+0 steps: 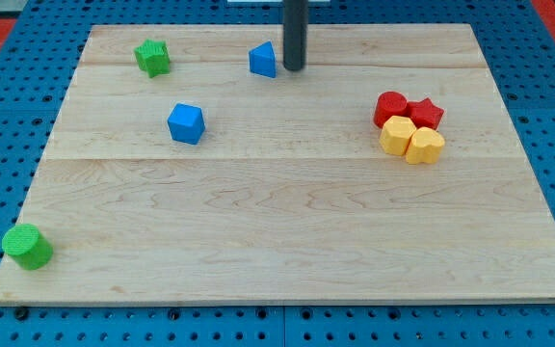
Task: Push the blue cube to the left of the blue triangle
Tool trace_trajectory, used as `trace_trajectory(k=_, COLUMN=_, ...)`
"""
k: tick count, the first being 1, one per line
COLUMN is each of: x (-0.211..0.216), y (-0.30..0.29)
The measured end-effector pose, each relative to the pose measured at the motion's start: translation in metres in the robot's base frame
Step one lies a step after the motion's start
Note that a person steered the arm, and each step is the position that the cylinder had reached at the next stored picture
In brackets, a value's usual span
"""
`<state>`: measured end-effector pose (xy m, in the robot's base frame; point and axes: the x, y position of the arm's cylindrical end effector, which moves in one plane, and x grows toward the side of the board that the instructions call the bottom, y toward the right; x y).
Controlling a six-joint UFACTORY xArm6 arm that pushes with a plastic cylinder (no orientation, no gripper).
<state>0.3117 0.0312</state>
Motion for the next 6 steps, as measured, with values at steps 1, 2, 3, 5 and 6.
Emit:
trace_trajectory(k=1, x=0.086, y=-0.051)
trace_trajectory(k=2, x=0.129, y=-0.118)
trace_trajectory(k=3, x=0.088, y=-0.132)
trace_trajectory(k=5, x=0.073, y=-0.147)
trace_trajectory(k=6, x=0.067, y=-0.176)
